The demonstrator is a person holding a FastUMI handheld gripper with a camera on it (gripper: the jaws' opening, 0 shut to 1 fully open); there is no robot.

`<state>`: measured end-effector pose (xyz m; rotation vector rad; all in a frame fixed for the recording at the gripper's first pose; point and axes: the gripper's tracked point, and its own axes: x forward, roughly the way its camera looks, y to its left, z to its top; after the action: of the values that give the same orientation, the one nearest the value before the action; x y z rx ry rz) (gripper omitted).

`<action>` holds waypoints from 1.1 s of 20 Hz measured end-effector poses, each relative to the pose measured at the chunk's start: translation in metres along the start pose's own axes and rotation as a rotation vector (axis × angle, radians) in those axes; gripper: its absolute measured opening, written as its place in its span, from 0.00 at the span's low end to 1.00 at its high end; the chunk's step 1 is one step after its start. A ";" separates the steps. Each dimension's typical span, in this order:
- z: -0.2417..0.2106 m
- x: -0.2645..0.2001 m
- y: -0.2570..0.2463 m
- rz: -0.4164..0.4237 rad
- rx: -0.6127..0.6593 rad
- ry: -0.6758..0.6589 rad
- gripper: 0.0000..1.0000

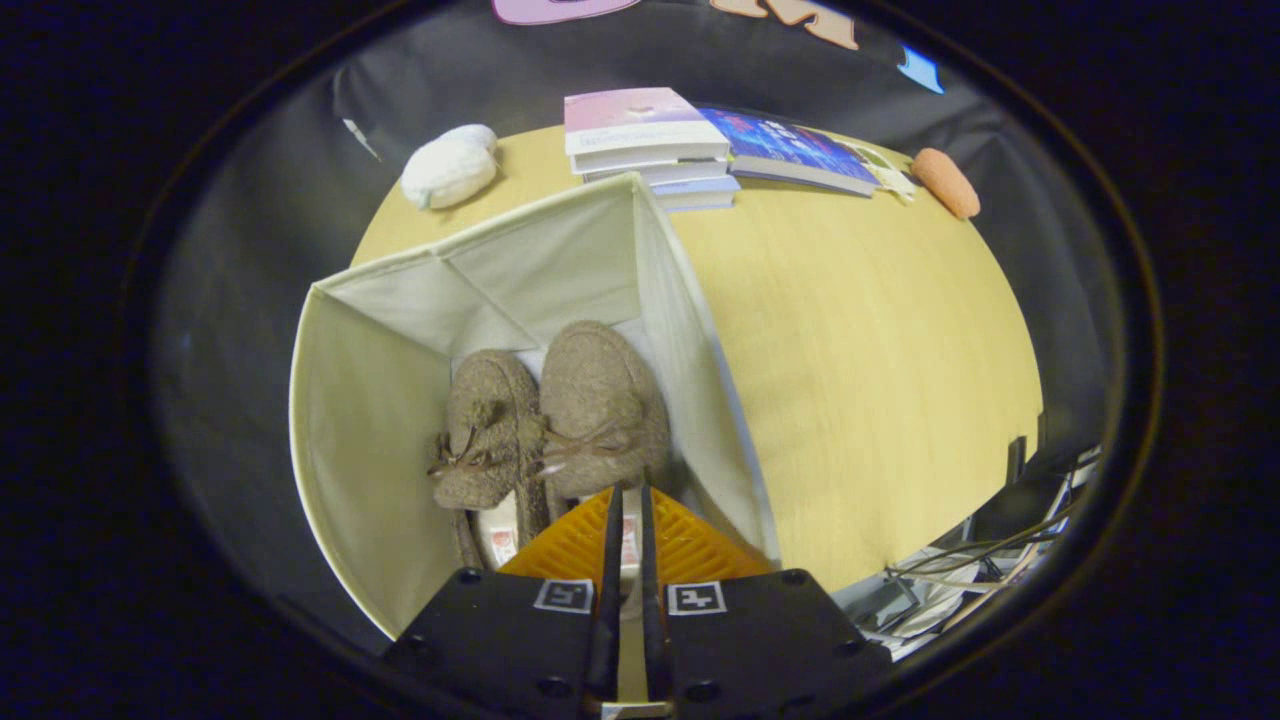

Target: Open the storage box then place both shoes into the box .Put the left shoe in first, then the right shoe, with the right side of both shoes facing outward in a uniform manner.

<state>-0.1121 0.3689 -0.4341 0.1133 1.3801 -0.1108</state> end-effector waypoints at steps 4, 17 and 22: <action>0.004 -0.003 0.001 0.020 -0.005 0.000 0.13; 0.111 -0.089 -0.040 0.128 -0.049 -0.392 0.13; 0.164 -0.153 -0.082 0.160 0.016 -0.614 0.08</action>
<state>0.0072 0.2653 -0.2544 0.1856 0.7542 -0.0180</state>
